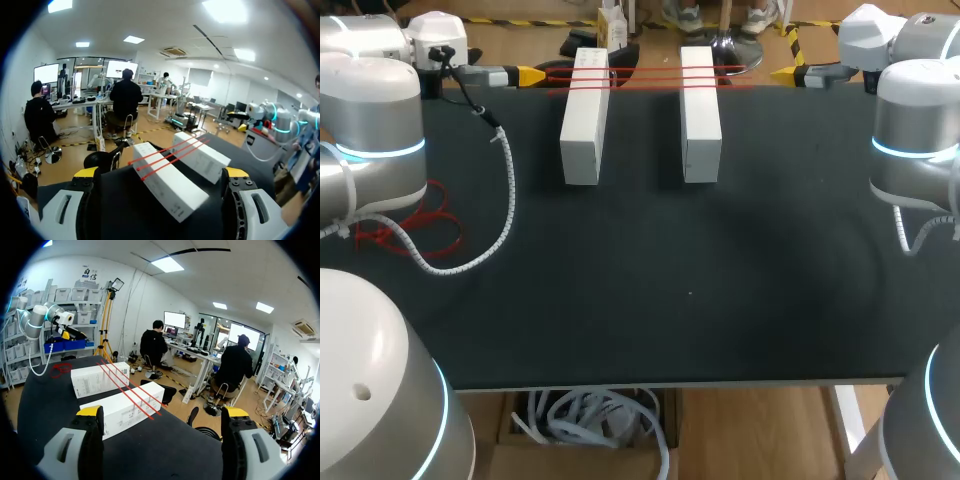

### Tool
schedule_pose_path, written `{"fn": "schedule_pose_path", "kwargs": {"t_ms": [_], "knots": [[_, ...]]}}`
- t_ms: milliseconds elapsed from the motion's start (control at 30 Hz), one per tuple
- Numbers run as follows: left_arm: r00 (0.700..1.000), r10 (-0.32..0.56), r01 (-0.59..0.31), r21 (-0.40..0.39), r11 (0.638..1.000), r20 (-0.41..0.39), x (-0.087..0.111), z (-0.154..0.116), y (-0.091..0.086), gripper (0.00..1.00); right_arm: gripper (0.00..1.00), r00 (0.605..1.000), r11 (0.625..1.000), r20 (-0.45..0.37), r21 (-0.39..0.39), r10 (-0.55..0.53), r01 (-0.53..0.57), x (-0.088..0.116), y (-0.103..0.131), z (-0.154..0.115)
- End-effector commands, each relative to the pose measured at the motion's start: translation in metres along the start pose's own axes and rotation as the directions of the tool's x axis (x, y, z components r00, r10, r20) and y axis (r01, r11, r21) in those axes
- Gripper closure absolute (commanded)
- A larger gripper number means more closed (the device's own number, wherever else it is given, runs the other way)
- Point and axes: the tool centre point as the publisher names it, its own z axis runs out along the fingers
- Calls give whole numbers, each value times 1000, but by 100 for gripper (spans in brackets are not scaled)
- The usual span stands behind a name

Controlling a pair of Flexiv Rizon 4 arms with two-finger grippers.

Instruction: Grab the tape and strap the tape.

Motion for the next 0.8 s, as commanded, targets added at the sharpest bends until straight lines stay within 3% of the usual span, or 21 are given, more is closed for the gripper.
{"fn": "schedule_pose_path", "kwargs": {"t_ms": [33, 133, 267, 400, 467, 800], "knots": [[973, 151, -145, 50, 988, -177, 2, 4, -4, 0, 0, 1000, 1000, -1, 0, 0, 0, 0, 0, 0], [902, 283, -278, 62, 959, -325, 11, 10, -11, 0, 0, 1000, 1000, -1, 0, 0, 0, 0, 0, 0], [795, 383, -370, 126, 921, -471, 23, 16, -15, 0, 0, 1000, 1000, -1, 0, 0, 0, 0, 0, 0], [686, 457, -416, 211, 885, -566, 35, 21, -17, 0, 0, 1000, 1000, -1, 0, 0, 0, 0, 0, 0], [613, 508, -444, 268, 855, -605, 42, 21, -20, 0, 0, 1000, 1000, -1, 0, 0, 0, 0, 0, 0], [613, 508, -444, 268, 855, -605, 42, 21, -20, 0, 0, 1000, 1000, -1, 0, 0, 0, 0, 0, 0]]}}
